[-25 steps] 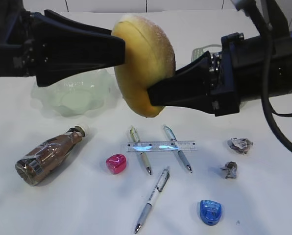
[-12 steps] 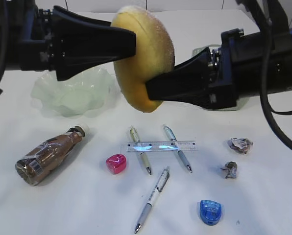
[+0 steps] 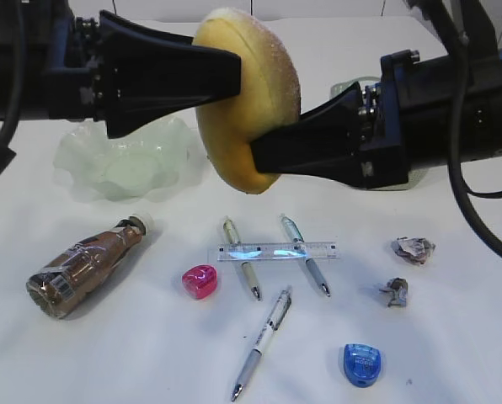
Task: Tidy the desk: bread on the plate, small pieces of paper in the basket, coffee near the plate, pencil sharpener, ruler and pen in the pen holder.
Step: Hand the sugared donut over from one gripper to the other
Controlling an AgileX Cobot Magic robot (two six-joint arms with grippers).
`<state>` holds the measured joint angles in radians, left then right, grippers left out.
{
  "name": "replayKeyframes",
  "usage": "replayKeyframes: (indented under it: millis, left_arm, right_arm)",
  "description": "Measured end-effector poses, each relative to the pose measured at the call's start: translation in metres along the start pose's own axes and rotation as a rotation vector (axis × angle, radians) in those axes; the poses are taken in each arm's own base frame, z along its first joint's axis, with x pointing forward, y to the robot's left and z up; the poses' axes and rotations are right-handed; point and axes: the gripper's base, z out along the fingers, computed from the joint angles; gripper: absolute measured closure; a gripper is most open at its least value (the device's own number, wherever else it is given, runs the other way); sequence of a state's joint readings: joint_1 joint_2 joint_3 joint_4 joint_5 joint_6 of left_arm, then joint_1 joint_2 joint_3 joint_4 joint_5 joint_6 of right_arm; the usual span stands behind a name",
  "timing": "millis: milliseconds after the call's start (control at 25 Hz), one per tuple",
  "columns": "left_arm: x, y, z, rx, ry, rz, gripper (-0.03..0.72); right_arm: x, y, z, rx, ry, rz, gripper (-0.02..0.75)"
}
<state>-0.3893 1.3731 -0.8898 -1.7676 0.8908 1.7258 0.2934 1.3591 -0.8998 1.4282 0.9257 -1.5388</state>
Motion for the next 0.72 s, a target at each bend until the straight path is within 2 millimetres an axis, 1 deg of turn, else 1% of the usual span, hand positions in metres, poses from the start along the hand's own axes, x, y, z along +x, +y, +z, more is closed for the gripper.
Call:
replayKeyframes:
  millis: [160,320,600,680,720]
  left_arm:
    - [0.003,0.002,0.008,0.019,0.01,-0.018,0.157]
    - [0.005,0.003,0.011,0.02,0.013,-0.025,0.168]
    - [-0.005,0.003,0.014,0.013,0.013,0.022,0.174]
    - [-0.005,0.004,0.014,0.012,0.016,0.022,0.19]
    - [-0.005,0.004,0.014,0.012,0.016,0.022,0.213]
  right_arm:
    - [0.0,0.0,0.0,0.002,0.003,-0.002,0.561]
    - [0.001,-0.001,0.0,0.006,0.013,-0.01,0.562]
    - [0.001,-0.001,0.0,0.013,0.01,-0.004,0.562]
    - [0.001,-0.002,0.0,0.017,0.01,-0.004,0.562]
    - [0.001,-0.002,0.0,0.017,0.01,-0.004,0.562]
